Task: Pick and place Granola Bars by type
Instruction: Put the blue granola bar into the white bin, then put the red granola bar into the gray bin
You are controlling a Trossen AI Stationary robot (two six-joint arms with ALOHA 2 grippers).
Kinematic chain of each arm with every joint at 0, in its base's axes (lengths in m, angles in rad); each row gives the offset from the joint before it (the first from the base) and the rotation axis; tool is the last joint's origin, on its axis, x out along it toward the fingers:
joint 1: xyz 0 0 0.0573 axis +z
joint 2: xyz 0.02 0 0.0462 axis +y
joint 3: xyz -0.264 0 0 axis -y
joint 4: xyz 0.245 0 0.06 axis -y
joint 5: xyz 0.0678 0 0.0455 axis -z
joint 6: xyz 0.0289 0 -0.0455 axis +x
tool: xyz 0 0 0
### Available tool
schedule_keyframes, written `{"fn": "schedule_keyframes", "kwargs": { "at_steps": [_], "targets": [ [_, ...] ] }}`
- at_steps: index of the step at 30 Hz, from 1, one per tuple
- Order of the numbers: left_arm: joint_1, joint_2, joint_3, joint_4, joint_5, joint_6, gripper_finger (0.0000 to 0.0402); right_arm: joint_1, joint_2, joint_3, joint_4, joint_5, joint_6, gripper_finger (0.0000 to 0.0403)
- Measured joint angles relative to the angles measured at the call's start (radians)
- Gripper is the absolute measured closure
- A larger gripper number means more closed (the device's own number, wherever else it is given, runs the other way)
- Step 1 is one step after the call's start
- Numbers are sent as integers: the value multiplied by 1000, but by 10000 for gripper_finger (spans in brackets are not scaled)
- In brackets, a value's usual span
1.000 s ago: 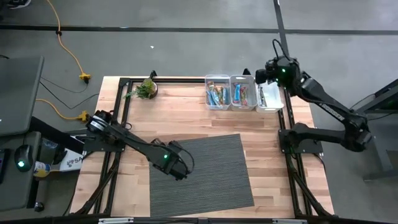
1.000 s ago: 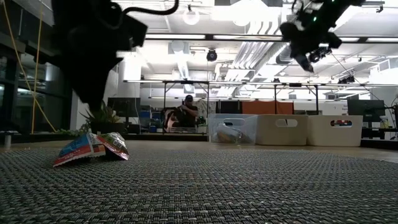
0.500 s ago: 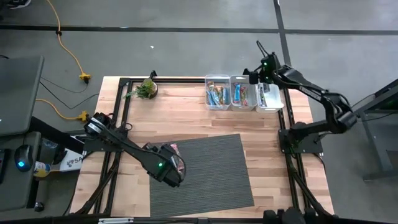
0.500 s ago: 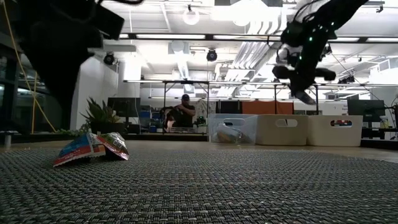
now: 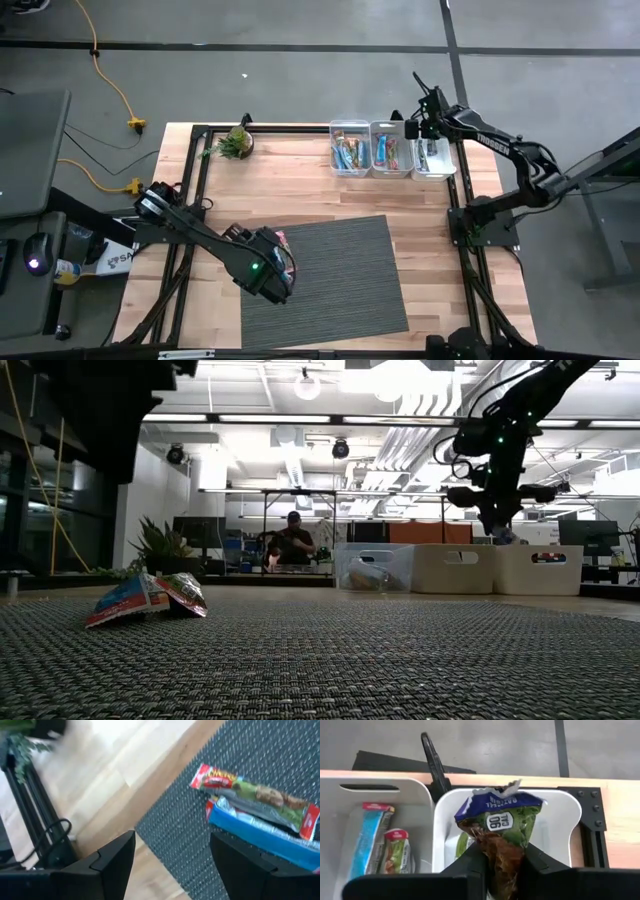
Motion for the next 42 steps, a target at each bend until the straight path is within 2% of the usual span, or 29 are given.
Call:
{"fn": "schedule_keyframes", "kwargs": {
  "at_steps": [7, 18, 21, 25, 28, 31, 37, 42],
  "targets": [
    [0, 0, 15, -33, -50, -17, 149, 1, 0, -2, 2, -6, 51, 323],
    [0, 0, 15, -32, -58, -14, 149, 1, 0, -2, -8, -17, 53, 281],
    [0, 0, 15, -32, -59, -14, 149, 1, 0, -2, -13, -56, 51, 274],
    [0, 0, 15, -32, -73, -13, 149, 2, -1, -2, -4, -170, 44, 273],
    [0, 0, 15, -32, -80, -13, 149, 16, -18, -2, 9, -214, 44, 282],
    [0, 0, 15, -32, -84, -13, 149, 39, -61, -2, 22, -199, 18, 303],
    [0, 0, 15, -32, -94, -10, 149, 78, -189, -2, 28, -203, -81, 390],
    [0, 0, 15, -31, -117, -47, 149, 152, -315, -2, 30, -267, -142, 397]
  ]
}}
